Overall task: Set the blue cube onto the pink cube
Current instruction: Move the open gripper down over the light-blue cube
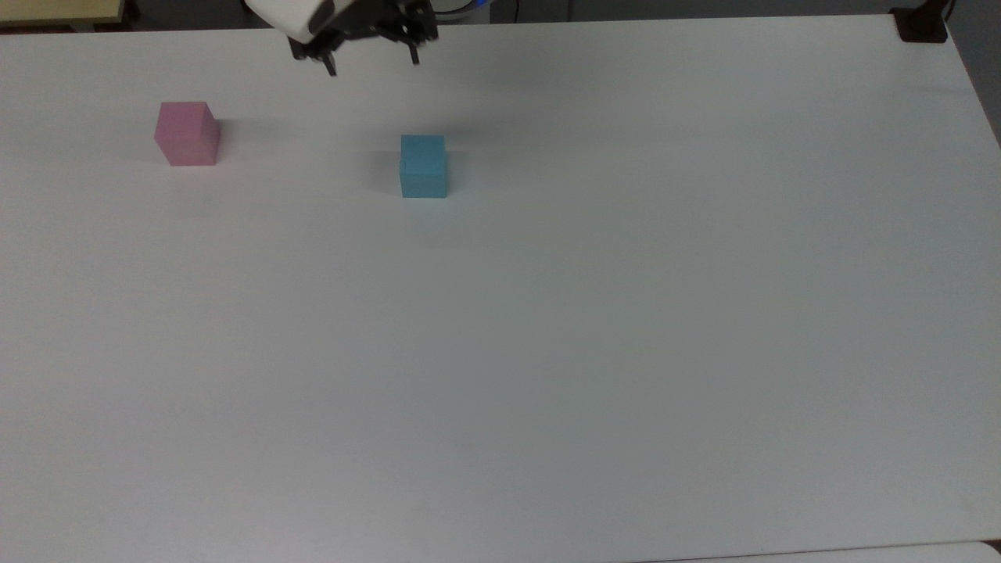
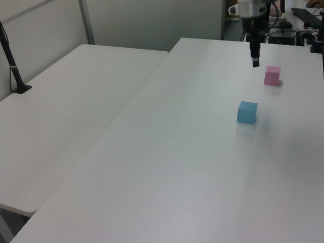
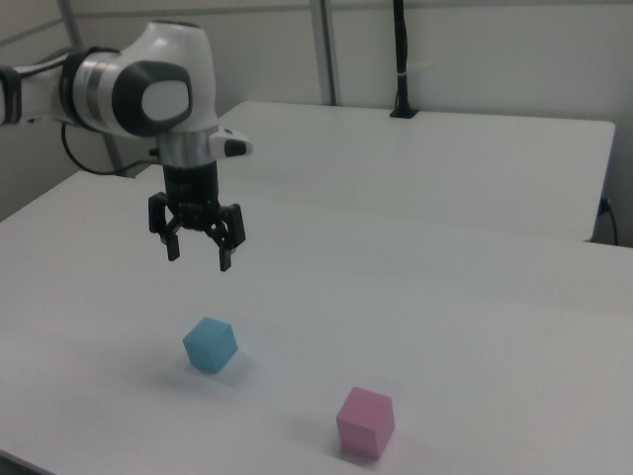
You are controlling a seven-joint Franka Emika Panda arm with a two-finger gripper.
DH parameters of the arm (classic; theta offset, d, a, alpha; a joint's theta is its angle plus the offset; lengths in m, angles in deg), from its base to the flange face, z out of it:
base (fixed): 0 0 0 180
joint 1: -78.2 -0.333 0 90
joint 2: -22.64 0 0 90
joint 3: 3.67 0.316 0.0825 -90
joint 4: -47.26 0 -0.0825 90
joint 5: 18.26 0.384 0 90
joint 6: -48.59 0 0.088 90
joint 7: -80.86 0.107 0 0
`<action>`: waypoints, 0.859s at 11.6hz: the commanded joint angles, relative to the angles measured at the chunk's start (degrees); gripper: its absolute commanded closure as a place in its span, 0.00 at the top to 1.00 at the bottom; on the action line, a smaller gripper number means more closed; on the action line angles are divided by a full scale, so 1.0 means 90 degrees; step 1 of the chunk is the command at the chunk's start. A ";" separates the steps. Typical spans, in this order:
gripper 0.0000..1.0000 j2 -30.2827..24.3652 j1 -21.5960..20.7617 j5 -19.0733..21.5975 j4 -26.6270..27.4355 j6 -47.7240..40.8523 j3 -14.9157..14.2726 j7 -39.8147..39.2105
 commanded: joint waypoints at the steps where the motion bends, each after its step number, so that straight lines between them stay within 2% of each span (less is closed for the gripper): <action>1: 1.00 0.0107 -0.0111 0.0168 0.0600 0.1004 0.0066 0.1320; 4: 1.00 0.0605 -0.0306 0.0100 0.0843 0.1815 0.0056 0.1801; 6: 1.00 0.0820 -0.0530 0.0032 0.0999 0.1894 0.0056 0.1811; 10: 1.00 0.1056 -0.0589 -0.0310 0.1127 0.1934 0.0056 0.1889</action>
